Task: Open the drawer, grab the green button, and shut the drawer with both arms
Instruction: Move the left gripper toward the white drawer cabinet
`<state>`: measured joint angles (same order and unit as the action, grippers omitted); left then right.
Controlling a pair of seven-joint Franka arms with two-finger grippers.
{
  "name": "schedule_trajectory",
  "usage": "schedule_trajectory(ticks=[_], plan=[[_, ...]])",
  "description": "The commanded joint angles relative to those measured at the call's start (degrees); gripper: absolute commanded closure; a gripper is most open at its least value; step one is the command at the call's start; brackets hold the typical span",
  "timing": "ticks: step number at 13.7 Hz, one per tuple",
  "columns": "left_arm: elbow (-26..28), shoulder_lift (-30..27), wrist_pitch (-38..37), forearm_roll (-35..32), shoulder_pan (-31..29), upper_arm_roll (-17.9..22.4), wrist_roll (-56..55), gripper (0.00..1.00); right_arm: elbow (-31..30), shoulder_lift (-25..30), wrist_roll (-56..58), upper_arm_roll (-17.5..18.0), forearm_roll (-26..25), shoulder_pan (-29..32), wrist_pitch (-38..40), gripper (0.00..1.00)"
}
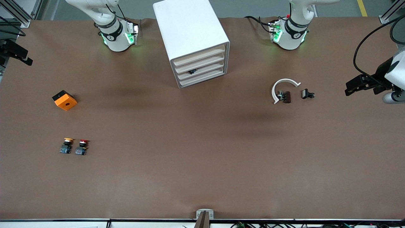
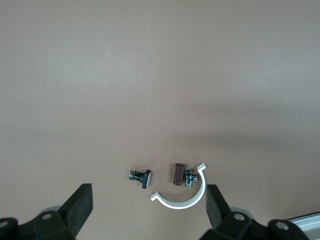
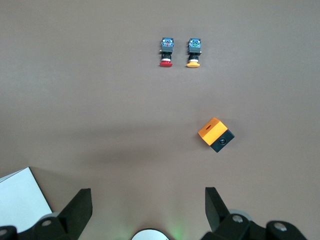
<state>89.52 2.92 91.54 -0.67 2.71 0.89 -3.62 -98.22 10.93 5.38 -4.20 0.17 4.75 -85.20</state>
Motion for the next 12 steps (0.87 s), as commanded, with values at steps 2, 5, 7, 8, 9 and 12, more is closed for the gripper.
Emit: schedule_trajectory(ticks=[2, 5, 7, 8, 9, 12], plan=[[-1.4, 0.5, -1.4, 0.0, -0.1, -0.2, 3.4, 0.0, -0.3, 1.0, 0.2, 0.3, -0.1, 0.2, -0.1, 0.0], [-1.3, 0.9, -1.3, -0.1, -0.4, 0.0, 3.0, 0.0, -0.3, 1.0, 0.2, 0.3, -0.1, 0.2, -0.1, 0.0], [-0.9, 1.2, -2.2, -0.1, -0.8, 0.1, 3.2, 0.0, -0.3, 1.0, 0.2, 0.3, -0.1, 0.2, -0.1, 0.0], [-0.7, 1.4, -4.8, 0.1, -0.9, 0.1, 3.2, 0.0, -0.3, 1.0, 0.2, 0.3, -0.1, 0.2, 0.0, 0.0], [-0.5, 2.3, -5.7, 0.3, -0.7, 0.1, 2.8, 0.0, -0.3, 1.0, 0.2, 0.3, -0.1, 0.2, 0.0, 0.0], [-0.7, 6.9, -5.4, 0.7, 0.3, -0.3, 0.8, 0.0, -0.3, 1.0, 0.2, 0.3, -0.1, 0.2, 0.0, 0.0]])
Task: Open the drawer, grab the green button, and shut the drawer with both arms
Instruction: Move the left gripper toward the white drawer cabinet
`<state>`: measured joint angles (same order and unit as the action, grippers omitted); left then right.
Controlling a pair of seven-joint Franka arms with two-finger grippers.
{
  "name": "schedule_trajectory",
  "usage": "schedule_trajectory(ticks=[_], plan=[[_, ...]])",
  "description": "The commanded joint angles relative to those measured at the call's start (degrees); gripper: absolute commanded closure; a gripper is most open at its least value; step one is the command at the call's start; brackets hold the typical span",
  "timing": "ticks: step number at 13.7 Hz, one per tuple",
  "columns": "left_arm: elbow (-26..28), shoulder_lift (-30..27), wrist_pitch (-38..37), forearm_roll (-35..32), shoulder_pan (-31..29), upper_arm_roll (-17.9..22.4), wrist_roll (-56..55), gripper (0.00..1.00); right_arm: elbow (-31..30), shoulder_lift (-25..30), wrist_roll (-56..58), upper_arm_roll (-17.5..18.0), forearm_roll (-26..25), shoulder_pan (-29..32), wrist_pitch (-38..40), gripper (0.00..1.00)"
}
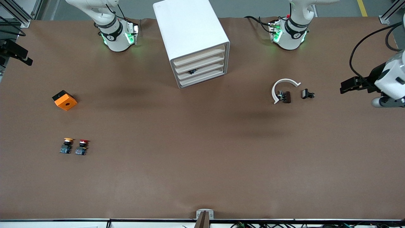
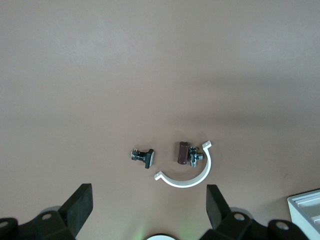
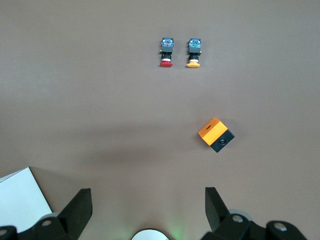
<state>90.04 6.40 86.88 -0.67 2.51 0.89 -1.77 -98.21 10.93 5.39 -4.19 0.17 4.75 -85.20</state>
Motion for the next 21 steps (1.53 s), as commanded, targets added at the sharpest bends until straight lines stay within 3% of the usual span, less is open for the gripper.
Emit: schedule_trajectory(ticks=[1, 8, 14, 21], plan=[[-1.3, 4.9, -0.2, 0.8, 1.2, -0.6, -2.6, 0.0, -0.3, 1.0, 0.2, 0.3, -0.1, 0.2, 0.0, 0.0], [-1.5, 15.7, 7.8, 3.0, 8.7, -0.9, -21.0, 0.0, -0.3, 1.0, 0.2, 0.3, -0.1, 0.2, 0.0, 0.0], [-4.1, 24.9, 11.8, 3.7, 17.9, -1.0, -45.8, 0.0, -0.3, 1.0, 0.2, 0.3, -0.1, 0.2, 0.0, 0.0], [-5.1, 34.4, 11.4, 28.2, 21.3, -1.0, -59.0, 0.0, -0.2, 1.0, 0.2, 0.3, -0.1, 0.2, -0.1, 0.0]])
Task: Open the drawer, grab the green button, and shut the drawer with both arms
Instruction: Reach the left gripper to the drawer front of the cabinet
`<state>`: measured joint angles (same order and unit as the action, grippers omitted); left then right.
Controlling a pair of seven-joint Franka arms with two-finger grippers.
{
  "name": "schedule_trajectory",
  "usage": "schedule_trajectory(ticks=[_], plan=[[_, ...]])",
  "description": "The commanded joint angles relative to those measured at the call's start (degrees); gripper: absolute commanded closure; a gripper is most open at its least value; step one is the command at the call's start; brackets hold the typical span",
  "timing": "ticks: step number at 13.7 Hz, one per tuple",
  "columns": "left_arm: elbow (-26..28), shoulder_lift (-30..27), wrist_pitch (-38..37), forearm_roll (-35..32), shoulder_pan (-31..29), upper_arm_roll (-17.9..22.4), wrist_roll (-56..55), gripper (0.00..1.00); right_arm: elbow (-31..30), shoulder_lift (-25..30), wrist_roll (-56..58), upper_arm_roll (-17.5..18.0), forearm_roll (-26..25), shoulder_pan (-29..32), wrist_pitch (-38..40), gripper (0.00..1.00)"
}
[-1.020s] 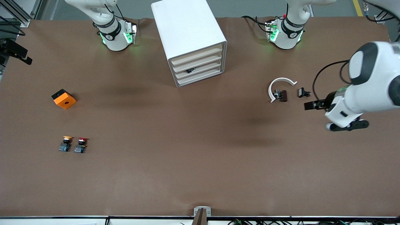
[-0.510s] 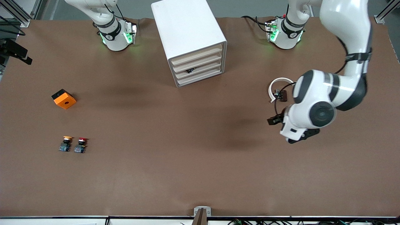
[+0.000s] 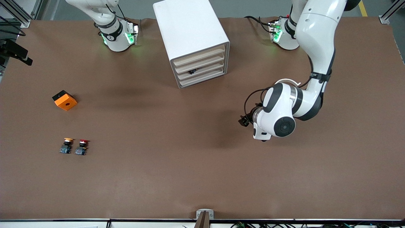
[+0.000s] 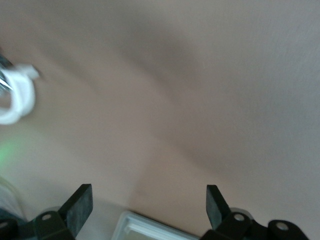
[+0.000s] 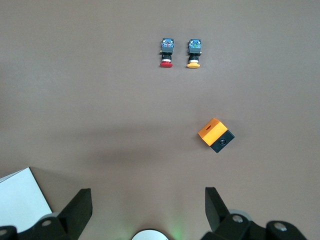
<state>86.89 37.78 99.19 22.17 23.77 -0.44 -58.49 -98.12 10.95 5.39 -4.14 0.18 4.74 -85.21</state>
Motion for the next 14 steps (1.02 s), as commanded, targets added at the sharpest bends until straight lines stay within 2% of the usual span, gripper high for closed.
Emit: schedule_trajectory(ticks=[1, 5, 7, 12, 14], plan=[[-2.0, 3.9, -1.0, 7.4, 0.1, 0.3, -4.9, 0.0, -0.3, 1.0, 0.2, 0.3, 0.0, 0.2, -0.1, 0.0], [-2.9, 9.1, -3.9, 10.2, 0.5, -0.8, -20.9, 0.0, -0.3, 0.9, 0.7, 0.2, -0.1, 0.3, -0.1, 0.0], [-2.9, 11.2, -7.1, 14.5, 0.2, -0.9, -28.7, 0.0, -0.3, 1.0, 0.8, 0.2, 0.0, 0.4, -0.1, 0.0], [-2.9, 13.4, -14.0, 24.5, 0.2, -1.1, -41.9, 0.0, -0.3, 0.9, 0.9, 0.0, -0.1, 0.4, -0.1, 0.0], [-2.8, 13.9, -15.2, 25.8, 0.3, -1.3, -45.7, 0.0, -0.3, 0.9, 0.9, 0.0, 0.0, 0.4, -0.1, 0.0]])
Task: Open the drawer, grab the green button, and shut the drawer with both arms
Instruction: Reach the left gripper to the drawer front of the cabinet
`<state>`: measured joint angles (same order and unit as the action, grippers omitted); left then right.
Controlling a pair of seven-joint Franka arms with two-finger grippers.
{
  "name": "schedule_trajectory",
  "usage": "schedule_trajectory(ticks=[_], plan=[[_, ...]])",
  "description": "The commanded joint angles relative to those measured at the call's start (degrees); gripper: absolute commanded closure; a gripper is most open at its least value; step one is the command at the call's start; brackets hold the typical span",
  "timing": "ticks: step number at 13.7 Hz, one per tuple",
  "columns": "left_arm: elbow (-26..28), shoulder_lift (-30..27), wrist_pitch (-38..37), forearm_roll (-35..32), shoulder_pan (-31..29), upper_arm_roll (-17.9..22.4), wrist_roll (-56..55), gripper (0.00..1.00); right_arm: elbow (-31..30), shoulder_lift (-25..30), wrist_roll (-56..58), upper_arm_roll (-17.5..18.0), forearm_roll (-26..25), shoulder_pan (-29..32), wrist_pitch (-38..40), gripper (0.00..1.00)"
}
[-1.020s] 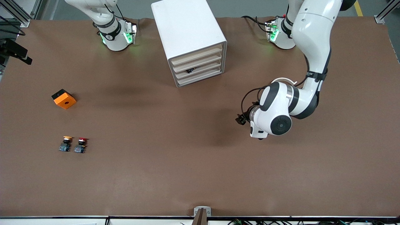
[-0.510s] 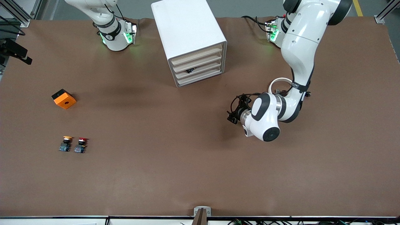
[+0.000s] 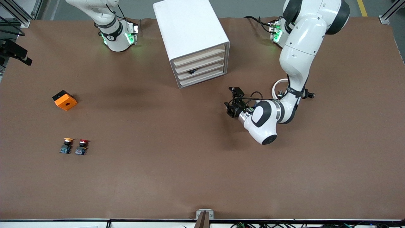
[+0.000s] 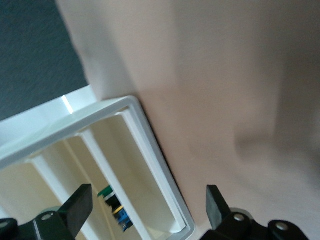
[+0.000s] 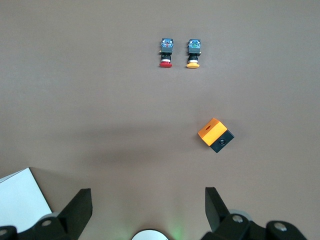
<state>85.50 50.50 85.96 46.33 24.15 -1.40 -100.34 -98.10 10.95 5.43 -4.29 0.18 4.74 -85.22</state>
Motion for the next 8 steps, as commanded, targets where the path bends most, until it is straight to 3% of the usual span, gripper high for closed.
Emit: schedule_trajectory(ticks=[1, 8], plan=[[-1.1, 1.3, -2.5, 1.7, -0.1, -0.6, -4.2, 0.0, -0.3, 0.9, 0.7, 0.2, 0.0, 0.4, -0.1, 0.0], [-0.9, 3.6, -6.8, 2.5, -0.7, -4.5, -17.0, 0.0, -0.4, 0.9, 0.8, -0.1, 0.2, 0.7, -0.2, 0.0]])
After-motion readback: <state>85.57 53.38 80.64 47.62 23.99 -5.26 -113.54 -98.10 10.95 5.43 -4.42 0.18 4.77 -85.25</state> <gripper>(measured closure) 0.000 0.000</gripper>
